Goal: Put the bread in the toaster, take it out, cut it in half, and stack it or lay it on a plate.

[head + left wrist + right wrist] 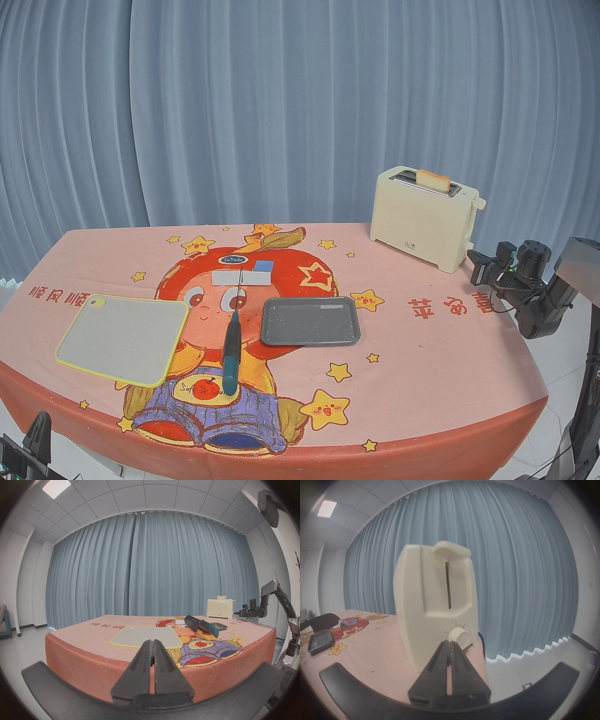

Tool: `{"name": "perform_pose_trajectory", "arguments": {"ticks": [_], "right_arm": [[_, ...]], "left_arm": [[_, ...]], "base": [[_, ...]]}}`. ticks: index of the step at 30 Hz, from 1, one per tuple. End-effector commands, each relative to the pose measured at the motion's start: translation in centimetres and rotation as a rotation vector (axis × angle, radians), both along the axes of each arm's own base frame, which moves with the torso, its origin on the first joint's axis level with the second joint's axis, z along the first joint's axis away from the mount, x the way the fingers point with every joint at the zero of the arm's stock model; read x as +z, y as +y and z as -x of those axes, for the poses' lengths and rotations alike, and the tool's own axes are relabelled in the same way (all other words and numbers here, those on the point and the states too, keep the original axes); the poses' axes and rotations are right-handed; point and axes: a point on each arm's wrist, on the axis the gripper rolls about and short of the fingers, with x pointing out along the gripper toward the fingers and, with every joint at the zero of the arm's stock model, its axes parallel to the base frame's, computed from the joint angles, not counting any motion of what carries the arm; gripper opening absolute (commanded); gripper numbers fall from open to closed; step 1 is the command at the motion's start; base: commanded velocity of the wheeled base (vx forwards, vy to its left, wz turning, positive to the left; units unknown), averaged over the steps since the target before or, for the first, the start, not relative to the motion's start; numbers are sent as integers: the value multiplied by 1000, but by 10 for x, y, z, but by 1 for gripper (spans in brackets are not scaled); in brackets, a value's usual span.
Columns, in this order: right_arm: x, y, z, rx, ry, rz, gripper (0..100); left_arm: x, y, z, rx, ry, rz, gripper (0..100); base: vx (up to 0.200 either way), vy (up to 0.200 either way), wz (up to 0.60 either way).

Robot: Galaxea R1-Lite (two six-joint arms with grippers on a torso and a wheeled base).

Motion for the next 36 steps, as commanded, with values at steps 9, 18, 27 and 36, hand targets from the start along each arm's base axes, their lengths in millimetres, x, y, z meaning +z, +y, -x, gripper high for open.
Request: {"name": "perform_pose_trajectory", "arguments": {"ticks": [9,18,27,36], "right_arm": [[31,10,22,21,-69,3,0],[39,23,40,51,-63,1,0],[46,26,49,29,-87,5,100],[46,21,72,23,-110,-3,100]], "left_arm": [[-5,0,-1,1,12,1,0],[-5,0,-1,1,12,1,0],[-5,0,-1,1,13,1,0],[-5,0,-1,3,12,0,0]], "base": [[0,0,0],[0,0,0],[0,0,0],[0,0,0]]}}
